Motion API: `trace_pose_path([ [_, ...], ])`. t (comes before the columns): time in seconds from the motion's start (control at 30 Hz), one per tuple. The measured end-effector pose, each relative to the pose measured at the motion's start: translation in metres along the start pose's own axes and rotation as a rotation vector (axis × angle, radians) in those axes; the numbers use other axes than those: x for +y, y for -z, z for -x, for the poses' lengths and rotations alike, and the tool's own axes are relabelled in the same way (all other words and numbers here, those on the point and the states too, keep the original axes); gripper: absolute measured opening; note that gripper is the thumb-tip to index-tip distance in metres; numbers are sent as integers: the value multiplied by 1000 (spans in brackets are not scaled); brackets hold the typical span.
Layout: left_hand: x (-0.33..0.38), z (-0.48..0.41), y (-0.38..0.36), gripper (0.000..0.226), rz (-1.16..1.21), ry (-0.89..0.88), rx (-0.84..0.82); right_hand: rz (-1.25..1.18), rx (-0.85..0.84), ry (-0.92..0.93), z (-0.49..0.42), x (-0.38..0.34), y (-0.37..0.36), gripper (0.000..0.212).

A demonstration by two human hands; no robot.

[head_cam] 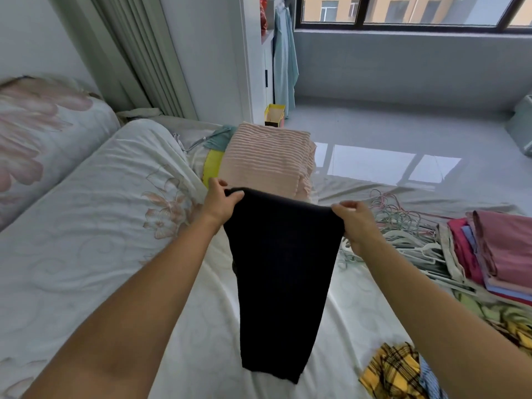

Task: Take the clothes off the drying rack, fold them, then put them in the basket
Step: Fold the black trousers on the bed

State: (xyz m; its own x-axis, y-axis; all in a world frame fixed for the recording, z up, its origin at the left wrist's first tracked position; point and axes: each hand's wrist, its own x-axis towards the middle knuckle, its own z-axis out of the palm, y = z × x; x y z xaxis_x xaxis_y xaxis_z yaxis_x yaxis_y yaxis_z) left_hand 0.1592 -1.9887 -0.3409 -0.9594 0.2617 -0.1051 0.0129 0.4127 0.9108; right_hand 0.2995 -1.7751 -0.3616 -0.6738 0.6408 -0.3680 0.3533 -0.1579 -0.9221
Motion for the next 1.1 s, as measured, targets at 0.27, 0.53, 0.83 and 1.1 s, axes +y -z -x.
trace_pose_path([
  [0.27,67,-64,58,50,391,-6,140,-25,79,376,-7,-109,-45,19],
  [0.53,-9,-9,45,34,377,61,102,-6,130,341,15,-32,-50,19],
  [0.83,-253,141,-26,24,60,766,-108,214,-3,-441,83,245,-24,33],
  [1.1,-292,202,-16,30,57,898,-208,249,-62,-612,118,288,-3,29],
])
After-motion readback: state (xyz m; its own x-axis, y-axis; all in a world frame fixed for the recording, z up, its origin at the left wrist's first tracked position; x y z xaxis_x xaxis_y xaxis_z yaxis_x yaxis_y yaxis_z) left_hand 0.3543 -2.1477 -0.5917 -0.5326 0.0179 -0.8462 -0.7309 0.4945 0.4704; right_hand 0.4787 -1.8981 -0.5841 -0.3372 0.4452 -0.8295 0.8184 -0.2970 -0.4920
